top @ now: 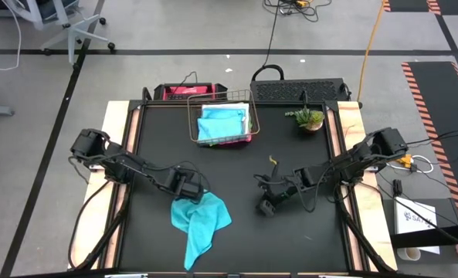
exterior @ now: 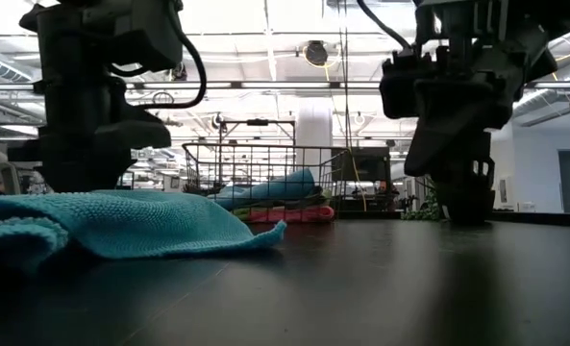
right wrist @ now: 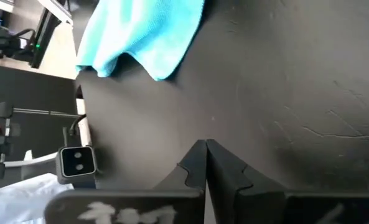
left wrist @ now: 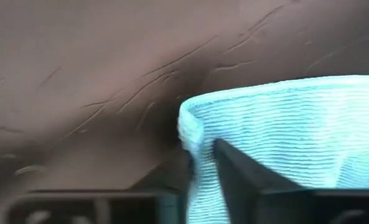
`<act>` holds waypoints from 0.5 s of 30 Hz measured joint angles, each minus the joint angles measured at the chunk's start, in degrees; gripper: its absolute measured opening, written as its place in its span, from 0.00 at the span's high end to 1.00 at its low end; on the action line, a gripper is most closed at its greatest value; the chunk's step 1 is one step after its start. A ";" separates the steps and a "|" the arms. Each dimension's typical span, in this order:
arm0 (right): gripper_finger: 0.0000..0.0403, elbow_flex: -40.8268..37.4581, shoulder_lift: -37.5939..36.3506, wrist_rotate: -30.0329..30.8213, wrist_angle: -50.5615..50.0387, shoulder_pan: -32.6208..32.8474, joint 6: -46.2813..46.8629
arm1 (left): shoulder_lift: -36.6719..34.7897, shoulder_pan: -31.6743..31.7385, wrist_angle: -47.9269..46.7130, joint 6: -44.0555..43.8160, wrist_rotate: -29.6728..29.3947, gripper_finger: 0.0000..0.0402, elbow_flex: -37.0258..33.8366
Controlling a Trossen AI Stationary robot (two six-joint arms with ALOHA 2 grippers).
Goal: Fold microfiber towels
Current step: Fold the light blue microfiber cloth in quarters
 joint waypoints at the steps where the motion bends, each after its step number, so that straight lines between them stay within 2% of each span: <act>1: 1.00 0.00 0.00 0.00 0.27 0.13 0.00 | 0.05 -0.07 0.51 0.17 -0.29 0.87 0.11; 2: 1.00 0.00 0.00 0.02 0.70 0.25 -0.03 | 0.08 -0.15 1.01 0.51 -0.59 0.93 0.15; 4: 1.00 0.00 -0.02 0.15 1.10 0.57 -0.52 | 0.08 -0.12 1.36 0.53 -0.91 0.97 0.15; 15: 0.99 0.02 2.16 1.70 4.66 0.61 -2.78 | 0.22 0.27 6.94 -0.59 -2.46 0.97 0.17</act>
